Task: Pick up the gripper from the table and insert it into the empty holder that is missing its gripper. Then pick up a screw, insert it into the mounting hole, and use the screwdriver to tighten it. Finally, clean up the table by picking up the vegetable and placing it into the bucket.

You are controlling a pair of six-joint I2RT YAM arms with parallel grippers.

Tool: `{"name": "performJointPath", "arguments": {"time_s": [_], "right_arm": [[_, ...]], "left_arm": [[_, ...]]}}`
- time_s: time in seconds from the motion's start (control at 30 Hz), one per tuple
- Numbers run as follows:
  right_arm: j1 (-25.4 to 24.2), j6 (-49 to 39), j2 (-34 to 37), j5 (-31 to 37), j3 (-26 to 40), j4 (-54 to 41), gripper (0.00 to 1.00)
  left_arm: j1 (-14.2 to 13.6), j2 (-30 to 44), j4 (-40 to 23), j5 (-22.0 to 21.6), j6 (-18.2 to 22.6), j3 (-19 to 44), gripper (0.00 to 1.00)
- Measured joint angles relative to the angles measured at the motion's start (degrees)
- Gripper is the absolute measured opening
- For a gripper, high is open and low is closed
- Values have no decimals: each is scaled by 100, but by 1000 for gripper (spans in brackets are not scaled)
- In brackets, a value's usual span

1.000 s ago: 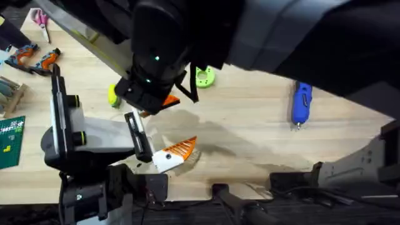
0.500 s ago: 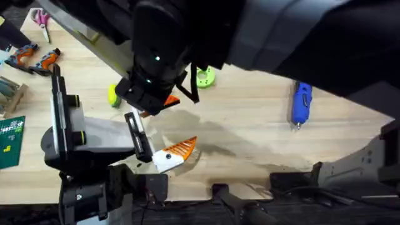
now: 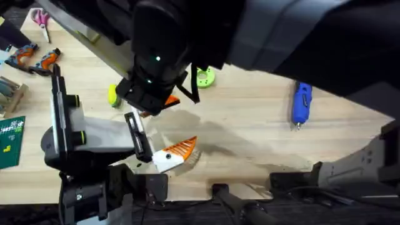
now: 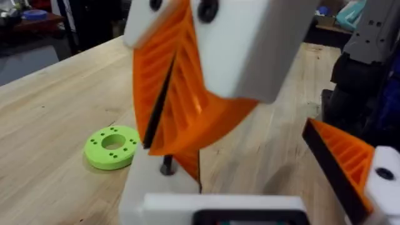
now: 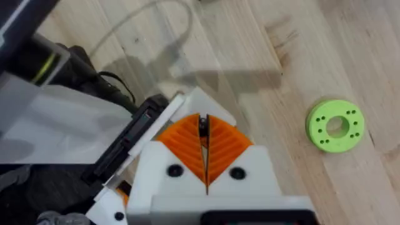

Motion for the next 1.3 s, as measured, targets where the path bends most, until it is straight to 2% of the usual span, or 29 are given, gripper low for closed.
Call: {"name": "performJointPath", "arguments": {"time_s": [1.3], "right_arm": [[2, 36, 0, -92, -143, 45, 6]], "left_arm": [[-1, 0, -9, 20, 24, 0, 986]]}}
